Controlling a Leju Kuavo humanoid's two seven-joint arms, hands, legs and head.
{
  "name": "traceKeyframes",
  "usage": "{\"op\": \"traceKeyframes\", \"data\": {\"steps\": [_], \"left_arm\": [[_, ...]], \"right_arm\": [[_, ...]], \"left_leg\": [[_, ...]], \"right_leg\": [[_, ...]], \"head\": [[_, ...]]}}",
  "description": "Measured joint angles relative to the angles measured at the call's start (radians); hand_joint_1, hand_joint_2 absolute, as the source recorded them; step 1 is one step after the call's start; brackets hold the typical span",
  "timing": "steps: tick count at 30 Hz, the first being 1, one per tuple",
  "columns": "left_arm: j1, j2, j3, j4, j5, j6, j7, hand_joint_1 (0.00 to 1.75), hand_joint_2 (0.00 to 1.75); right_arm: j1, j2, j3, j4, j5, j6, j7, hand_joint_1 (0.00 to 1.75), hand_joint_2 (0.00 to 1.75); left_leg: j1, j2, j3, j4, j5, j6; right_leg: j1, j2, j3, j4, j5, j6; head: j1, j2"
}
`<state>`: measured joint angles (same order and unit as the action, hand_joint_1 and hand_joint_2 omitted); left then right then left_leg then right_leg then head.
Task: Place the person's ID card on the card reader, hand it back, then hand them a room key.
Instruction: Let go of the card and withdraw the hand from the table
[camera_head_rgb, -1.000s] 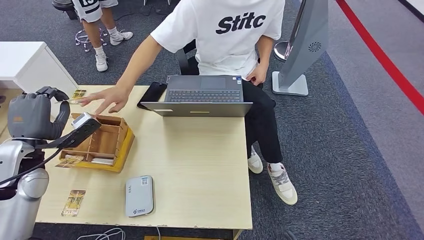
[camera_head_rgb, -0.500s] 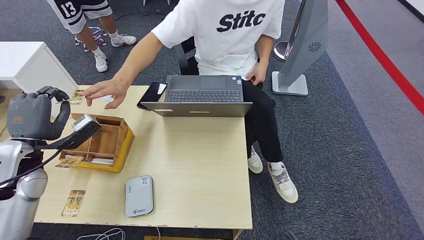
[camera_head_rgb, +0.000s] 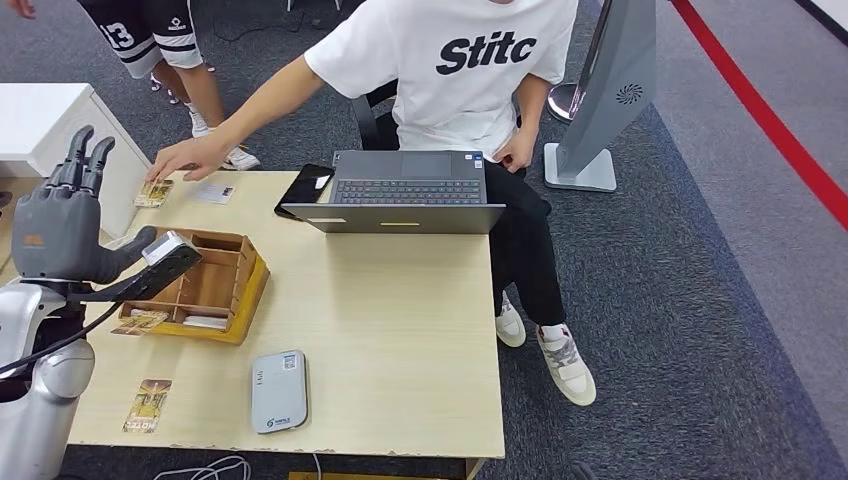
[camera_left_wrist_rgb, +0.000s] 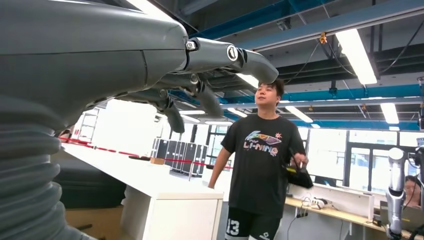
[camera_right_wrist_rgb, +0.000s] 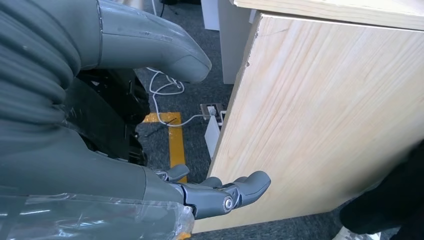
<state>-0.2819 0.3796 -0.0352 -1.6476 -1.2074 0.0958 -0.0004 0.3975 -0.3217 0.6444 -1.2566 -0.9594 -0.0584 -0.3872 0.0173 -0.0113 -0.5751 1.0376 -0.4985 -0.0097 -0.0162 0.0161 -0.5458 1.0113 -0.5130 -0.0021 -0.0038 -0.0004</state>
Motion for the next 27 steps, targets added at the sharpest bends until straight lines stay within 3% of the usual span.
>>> {"op": "traceKeyframes", "data": {"steps": [7,12,15,20,23,27], "left_arm": [[0.012,0.0,0.002,-0.005,0.016,0.014,-0.008,0.0,1.75],[0.112,-0.02,0.041,-0.075,0.108,0.1,-0.063,0.0,1.75],[0.228,-0.071,0.104,-0.176,0.239,0.177,-0.138,0.0,1.75],[0.451,-0.219,0.236,-0.392,0.438,0.263,-0.301,0.0,1.75],[0.5,-0.274,0.287,-0.455,0.447,0.254,-0.322,0.0,1.75],[0.515,-0.312,0.324,-0.49,0.447,0.244,-0.326,0.0,1.75]], "right_arm": [[0.006,0.005,-0.008,-0.001,0.009,0.0,0.008,0.0,1.75],[0.038,0.016,-0.042,-0.02,0.035,-0.004,0.024,0.0,1.75],[0.078,0.029,-0.077,-0.057,0.057,-0.014,0.04,0.0,1.75],[0.169,0.072,-0.171,-0.14,0.096,0.001,0.081,0.0,1.75],[0.191,0.097,-0.219,-0.164,0.122,0.021,0.103,0.0,1.75],[0.205,0.122,-0.265,-0.177,0.141,0.038,0.118,0.0,1.75]], "left_leg": [[0.0,0.0,0.0,0.0,0.0,0.0],[0.0,0.001,0.0,0.0,-0.001,-0.001],[0.0,0.001,0.0,0.0,-0.003,-0.001],[-0.001,0.001,0.0,0.0,-0.006,0.0],[-0.001,0.0,0.0,0.0,-0.007,0.001],[0.0,0.0,0.001,0.0,-0.006,0.001]], "right_leg": [[0.0,0.0,0.0,0.0,0.0,0.0],[0.0,0.001,0.0,0.0,-0.001,0.0],[0.0,0.001,0.0,0.0,-0.002,0.0],[0.0,0.001,0.0,-0.001,-0.005,0.002],[0.0,-0.002,0.0,-0.002,-0.005,0.002],[0.0,-0.002,0.002,-0.002,-0.005,0.002]], "head": [[0.0,0.0],[0.0,0.0],[0.0,0.0],[0.0,0.0],[0.0,0.0],[0.0,0.0]]}}
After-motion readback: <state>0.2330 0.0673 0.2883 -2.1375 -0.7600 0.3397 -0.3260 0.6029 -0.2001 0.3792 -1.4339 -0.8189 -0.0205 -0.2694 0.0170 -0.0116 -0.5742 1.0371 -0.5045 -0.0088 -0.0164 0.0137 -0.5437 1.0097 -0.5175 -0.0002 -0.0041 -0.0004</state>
